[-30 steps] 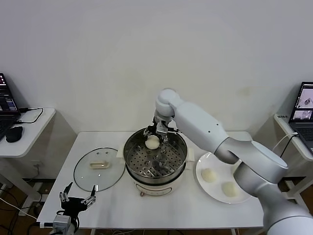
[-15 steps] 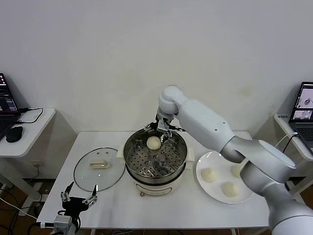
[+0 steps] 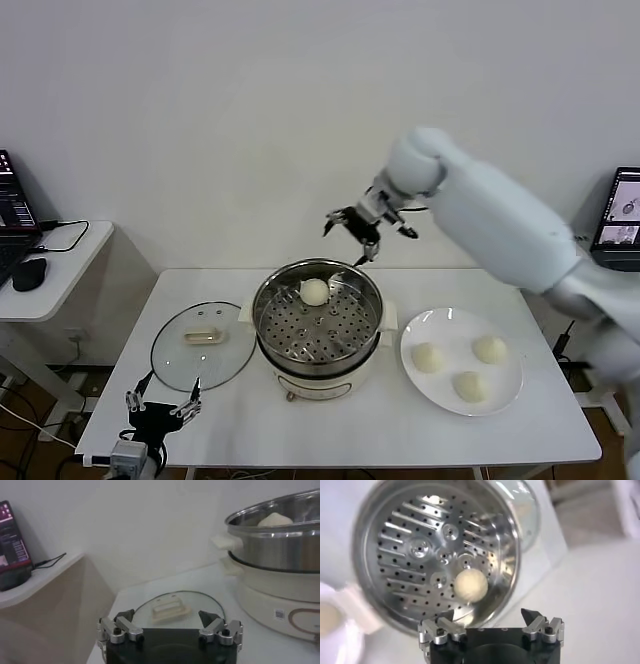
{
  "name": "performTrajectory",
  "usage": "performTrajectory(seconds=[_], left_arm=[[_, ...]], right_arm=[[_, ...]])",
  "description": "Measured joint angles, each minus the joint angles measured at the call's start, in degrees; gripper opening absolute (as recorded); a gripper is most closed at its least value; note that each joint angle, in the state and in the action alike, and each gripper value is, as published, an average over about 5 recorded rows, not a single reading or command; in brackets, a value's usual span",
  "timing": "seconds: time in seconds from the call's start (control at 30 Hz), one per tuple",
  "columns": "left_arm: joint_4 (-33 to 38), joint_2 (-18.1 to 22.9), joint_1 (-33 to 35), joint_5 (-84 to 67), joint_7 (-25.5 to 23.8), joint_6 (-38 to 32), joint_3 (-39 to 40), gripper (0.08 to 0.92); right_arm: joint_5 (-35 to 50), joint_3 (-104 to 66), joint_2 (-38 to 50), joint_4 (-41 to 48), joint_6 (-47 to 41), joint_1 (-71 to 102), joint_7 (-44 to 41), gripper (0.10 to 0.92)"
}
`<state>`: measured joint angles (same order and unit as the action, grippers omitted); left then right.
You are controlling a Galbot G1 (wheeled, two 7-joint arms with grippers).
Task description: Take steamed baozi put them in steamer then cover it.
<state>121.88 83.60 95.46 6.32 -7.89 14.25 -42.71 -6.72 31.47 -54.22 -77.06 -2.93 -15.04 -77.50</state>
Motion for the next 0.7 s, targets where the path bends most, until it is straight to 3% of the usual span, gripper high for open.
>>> performTrajectory(seconds=[0.3,0.7], left_arm=[[0.7,-0.4,0.8,-0.2,0.0,0.0,0.0,0.823],[1.4,-0.2,1.8,-0.5,0.4,0.0,0.3,0.823]], right_arm=[[1.3,-3.9,11.2,-5.5,-14.3,6.3,-0.2,0.823],[-1.4,-5.0,15.6,-8.3,-22.0,16.3,0.7,0.823]])
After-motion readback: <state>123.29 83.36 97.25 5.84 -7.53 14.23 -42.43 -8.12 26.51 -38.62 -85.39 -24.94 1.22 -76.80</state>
